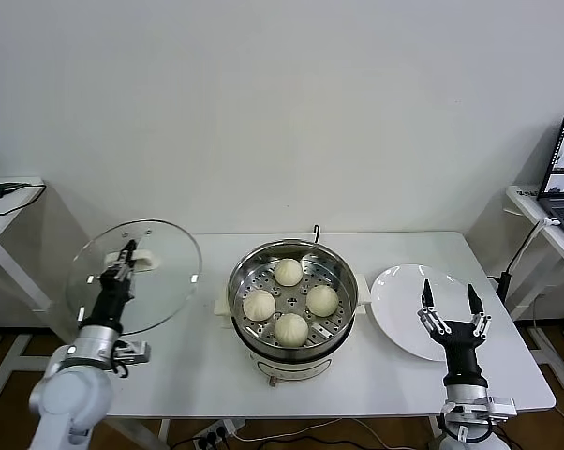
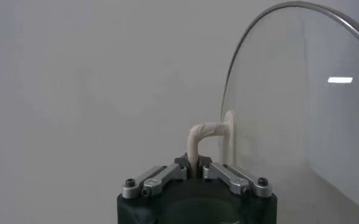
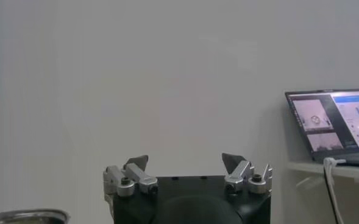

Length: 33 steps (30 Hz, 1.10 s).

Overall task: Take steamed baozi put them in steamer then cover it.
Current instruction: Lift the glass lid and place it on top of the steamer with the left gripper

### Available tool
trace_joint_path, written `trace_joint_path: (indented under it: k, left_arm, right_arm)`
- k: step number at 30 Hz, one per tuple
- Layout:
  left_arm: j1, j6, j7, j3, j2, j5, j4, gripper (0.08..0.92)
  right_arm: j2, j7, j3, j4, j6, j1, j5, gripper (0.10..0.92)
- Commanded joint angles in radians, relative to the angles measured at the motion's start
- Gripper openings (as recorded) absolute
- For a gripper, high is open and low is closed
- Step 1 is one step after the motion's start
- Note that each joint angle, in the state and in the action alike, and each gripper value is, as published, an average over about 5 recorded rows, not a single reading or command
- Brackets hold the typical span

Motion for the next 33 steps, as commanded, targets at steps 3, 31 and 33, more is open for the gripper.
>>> trace_joint_path:
  k: [3,31,33]
  left_arm:
    - [-0.075,0.269,0.167,0.416,0.004,0.073,-0.186,0.189]
    - [-0.29,0.388,0.202,0.713,-0.281,0.308,0.132,0.189]
    - [-0.285,0.391,0.2,0.718,-0.286,0.316,0.132,0.189]
  right_arm:
    - [0.007,-0.001,0.004,-0.013,0.003,0.006,-0.002,0.823]
    - [0.021,-0.004,0.023,-0.047,0.009,0.017,-0.012,0.823]
    - [0.02,-0.004,0.023,-0.05,0.009,0.019,-0.012,0.823]
